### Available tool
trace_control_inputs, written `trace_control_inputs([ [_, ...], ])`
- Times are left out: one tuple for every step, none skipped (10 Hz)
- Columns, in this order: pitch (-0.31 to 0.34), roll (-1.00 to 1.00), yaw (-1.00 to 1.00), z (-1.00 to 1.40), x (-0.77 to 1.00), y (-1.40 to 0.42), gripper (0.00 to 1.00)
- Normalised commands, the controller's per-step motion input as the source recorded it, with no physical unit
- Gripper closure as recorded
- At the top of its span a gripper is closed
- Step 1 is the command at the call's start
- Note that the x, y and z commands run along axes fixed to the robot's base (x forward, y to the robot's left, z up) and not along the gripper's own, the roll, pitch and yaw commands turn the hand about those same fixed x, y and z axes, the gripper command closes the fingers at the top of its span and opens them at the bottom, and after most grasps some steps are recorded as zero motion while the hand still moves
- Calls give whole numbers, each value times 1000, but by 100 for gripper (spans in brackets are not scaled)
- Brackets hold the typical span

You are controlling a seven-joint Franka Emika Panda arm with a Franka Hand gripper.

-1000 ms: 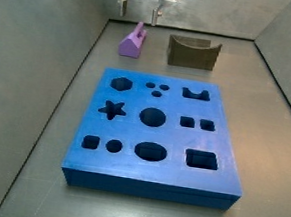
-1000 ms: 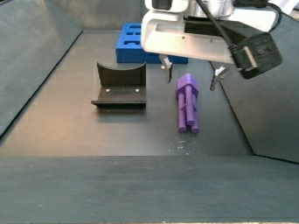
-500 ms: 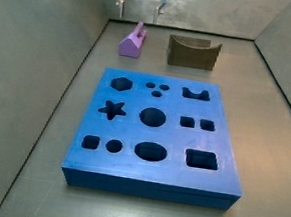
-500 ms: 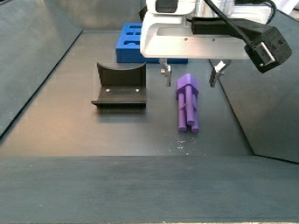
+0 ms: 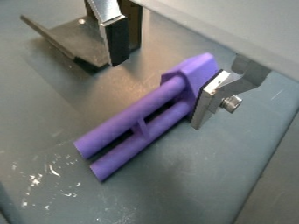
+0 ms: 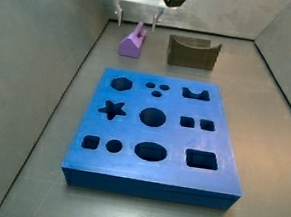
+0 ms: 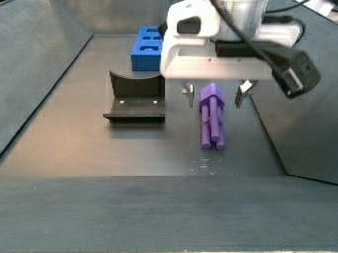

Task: Pick up the 3 prong object. Move up. Rotate the 3 prong object. Place the 3 prong object on the fixture. Regrasp the 3 prong object. Move to above the board. Insert the 3 prong object.
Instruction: Rotate the 3 prong object.

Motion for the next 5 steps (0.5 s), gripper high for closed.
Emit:
trace_control_inputs([
  [-15, 83, -38, -898, 42, 20, 0],
  [-19, 107, -30, -768, 39, 17, 0],
  [-22, 119, -20, -672, 38, 12, 0],
  [-20, 126, -13, -612, 39, 7, 0],
  [-10, 149, -13, -473, 45, 8, 0],
])
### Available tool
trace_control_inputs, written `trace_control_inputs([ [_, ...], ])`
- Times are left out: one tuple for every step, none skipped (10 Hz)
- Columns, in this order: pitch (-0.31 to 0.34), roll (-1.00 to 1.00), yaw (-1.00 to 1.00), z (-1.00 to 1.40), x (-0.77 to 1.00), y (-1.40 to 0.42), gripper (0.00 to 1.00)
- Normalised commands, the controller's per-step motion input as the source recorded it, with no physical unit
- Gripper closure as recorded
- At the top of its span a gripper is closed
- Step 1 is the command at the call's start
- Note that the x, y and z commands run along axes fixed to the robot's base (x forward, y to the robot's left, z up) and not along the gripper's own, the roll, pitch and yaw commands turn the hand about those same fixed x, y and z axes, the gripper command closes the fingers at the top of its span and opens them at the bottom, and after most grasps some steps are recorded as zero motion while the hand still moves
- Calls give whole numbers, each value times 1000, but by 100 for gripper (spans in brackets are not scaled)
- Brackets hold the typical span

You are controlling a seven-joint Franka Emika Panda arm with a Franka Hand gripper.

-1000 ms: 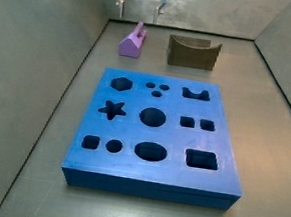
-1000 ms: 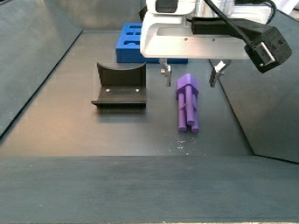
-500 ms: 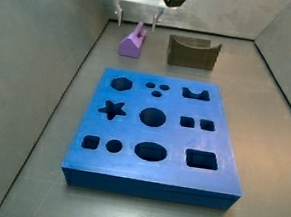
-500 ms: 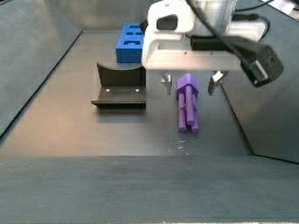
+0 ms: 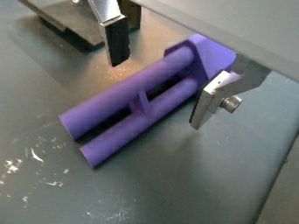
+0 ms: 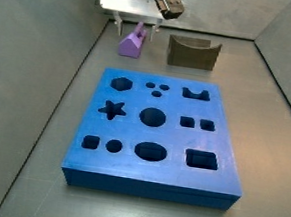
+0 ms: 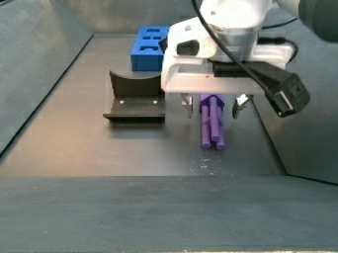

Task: Pick up the 3 prong object. Move up. Rotate the 3 prong object. Place the 3 prong object on the fixture. Regrasp the 3 prong object. Move to above the board. Insert the 3 prong object.
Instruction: Rotate the 3 prong object.

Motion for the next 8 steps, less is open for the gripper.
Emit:
trace_control_inputs([
  [-9, 163, -16, -402, 47, 8, 0],
  [-11, 173, -12, -339, 45, 6, 0],
  [-12, 185, -10, -262, 42, 4, 0],
  [-18, 195, -11, -205, 41, 2, 0],
  [-28, 204, -11, -160, 37, 1, 0],
  [-22, 204, -9, -152, 23, -3, 0],
  [-22, 204, -9, -152, 23, -3, 0],
  [-22, 203, -8, -152, 22, -3, 0],
])
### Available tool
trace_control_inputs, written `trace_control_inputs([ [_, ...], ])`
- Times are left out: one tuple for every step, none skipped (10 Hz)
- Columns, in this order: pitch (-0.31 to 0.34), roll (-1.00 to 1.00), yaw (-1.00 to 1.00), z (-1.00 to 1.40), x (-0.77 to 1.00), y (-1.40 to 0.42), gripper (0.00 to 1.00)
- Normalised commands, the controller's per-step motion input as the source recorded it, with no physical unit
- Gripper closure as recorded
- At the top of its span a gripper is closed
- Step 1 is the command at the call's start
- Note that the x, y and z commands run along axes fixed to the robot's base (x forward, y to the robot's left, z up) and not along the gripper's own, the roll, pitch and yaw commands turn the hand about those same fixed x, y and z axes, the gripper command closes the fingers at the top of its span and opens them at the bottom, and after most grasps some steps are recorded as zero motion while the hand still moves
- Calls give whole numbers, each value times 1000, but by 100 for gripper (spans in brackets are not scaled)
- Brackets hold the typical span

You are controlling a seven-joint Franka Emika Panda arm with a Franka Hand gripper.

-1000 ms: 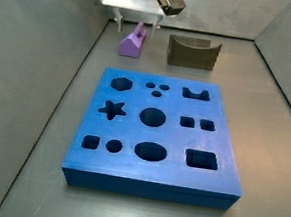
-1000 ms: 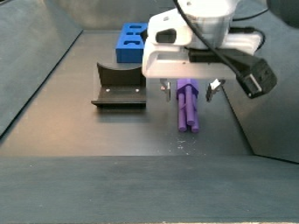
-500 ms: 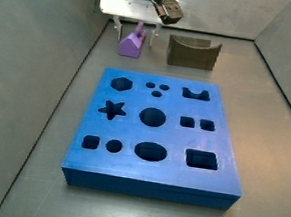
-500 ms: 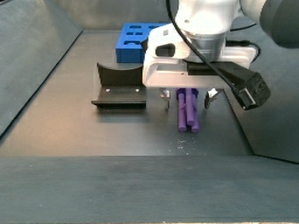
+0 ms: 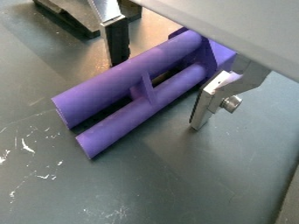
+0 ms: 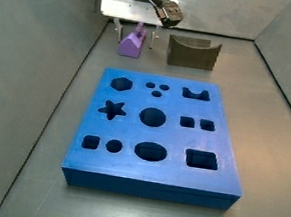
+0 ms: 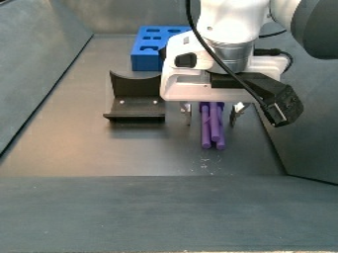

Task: Pick up the 3 prong object. Move up. Rotate the 3 prong object. Place the 3 prong object on the fixture. Regrasp the 3 prong object. Move to above the board. Insert the 3 prong object.
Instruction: Rotate the 3 prong object.

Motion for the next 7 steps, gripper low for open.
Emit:
trace_control_inputs([
  [-22, 203, -8, -152, 22, -3, 0],
  [-22, 203, -8, -152, 22, -3, 0],
  [-22, 203, -8, -152, 22, -4, 0],
  [-22, 203, -8, -152, 22, -4, 0],
  [-22, 203, -8, -152, 22, -3, 0],
  [-22, 203, -8, -152, 22, -4, 0],
  [-22, 203, -8, -152, 22, -3, 0],
])
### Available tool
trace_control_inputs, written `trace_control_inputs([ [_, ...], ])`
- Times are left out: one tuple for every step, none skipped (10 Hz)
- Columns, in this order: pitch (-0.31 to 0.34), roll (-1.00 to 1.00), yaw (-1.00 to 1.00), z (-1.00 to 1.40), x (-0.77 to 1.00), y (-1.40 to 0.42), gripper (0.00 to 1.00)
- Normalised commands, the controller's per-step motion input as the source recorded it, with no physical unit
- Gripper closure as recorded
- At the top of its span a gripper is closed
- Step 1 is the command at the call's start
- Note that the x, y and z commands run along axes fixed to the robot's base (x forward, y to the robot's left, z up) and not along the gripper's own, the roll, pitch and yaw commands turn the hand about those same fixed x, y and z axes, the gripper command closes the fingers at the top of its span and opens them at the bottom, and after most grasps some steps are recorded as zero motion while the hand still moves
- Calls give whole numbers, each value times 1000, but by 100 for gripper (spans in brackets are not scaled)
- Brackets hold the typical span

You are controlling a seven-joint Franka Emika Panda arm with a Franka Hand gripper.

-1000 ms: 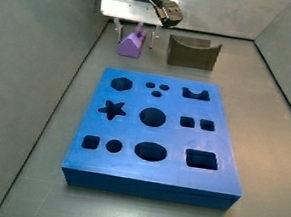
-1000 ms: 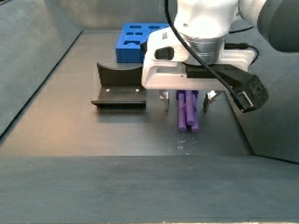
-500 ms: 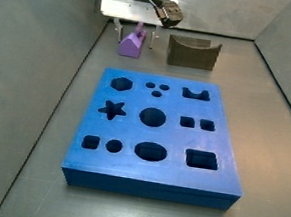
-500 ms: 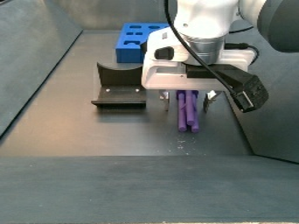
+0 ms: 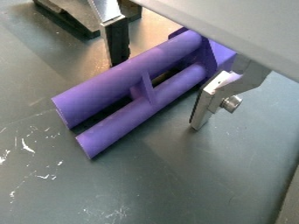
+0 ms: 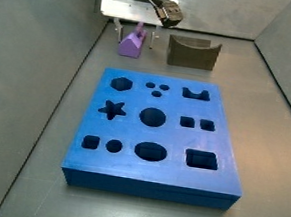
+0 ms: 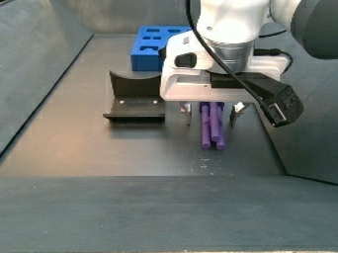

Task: Pick up the 3 prong object. Move up. Rotate the 3 prong object. Place the 3 prong object on the fixture. Regrasp the 3 prong object. Move to above the board. Insert the 3 prong object.
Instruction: Rotate the 3 prong object.

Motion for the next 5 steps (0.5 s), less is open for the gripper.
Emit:
trace_control_inputs([
  [-22, 203, -8, -152, 22, -4, 0],
  [-22, 203, -8, -152, 22, -4, 0],
  [-22, 203, -8, -152, 22, -4, 0],
  [-22, 203, -8, -152, 22, -4, 0],
  [-22, 203, -8, -152, 22, -4, 0],
])
